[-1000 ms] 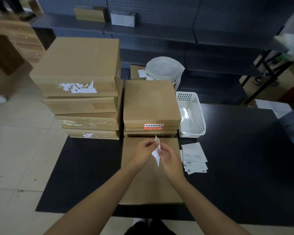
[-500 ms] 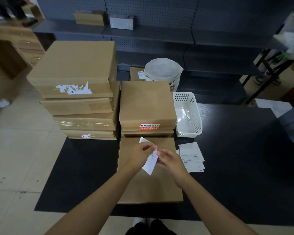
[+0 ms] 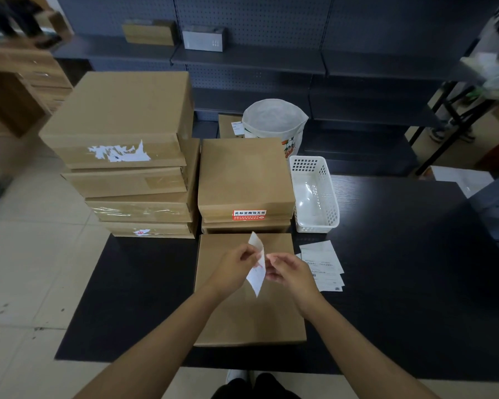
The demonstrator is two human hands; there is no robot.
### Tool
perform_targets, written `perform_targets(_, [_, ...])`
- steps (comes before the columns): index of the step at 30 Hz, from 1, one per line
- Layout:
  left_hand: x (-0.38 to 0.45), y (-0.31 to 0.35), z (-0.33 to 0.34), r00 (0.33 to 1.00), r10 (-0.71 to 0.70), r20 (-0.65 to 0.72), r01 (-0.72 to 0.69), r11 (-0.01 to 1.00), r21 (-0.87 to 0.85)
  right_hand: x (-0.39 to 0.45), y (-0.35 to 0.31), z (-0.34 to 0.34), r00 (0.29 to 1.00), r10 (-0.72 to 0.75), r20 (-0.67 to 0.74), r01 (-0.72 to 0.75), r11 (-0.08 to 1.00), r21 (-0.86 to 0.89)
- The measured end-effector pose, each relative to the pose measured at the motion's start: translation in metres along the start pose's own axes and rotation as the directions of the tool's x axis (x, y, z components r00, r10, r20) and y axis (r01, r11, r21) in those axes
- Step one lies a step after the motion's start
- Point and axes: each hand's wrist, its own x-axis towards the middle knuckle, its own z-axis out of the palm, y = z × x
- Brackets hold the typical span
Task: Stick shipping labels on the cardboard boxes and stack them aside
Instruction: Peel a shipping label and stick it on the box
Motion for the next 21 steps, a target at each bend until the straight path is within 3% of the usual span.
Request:
perform_targets(9, [0.0000,-0.0057,0.0018,0.997,0.012,0.079,-0.016,0.999,0.048,0.0025,-0.0035,0.0030,0.997,0.075,0.026,-0.077,0.994,0.081])
perform_targets(15, [0.0001,-0.0042,0.0030,0.997,-0.050,0.052,0.056,0.991,-0.120,0.0054,-0.0051,0.0011,0.990,0.127,0.067,-0.135,0.981,0.141])
perform_targets(21, [0.0015,-0.0029,0.0009,0.998,-0.058,0.013,0.059,0.987,-0.150,0.0086,-0.0102,0.0011,0.988,0.134,0.077,-0.145,0.975,0.170])
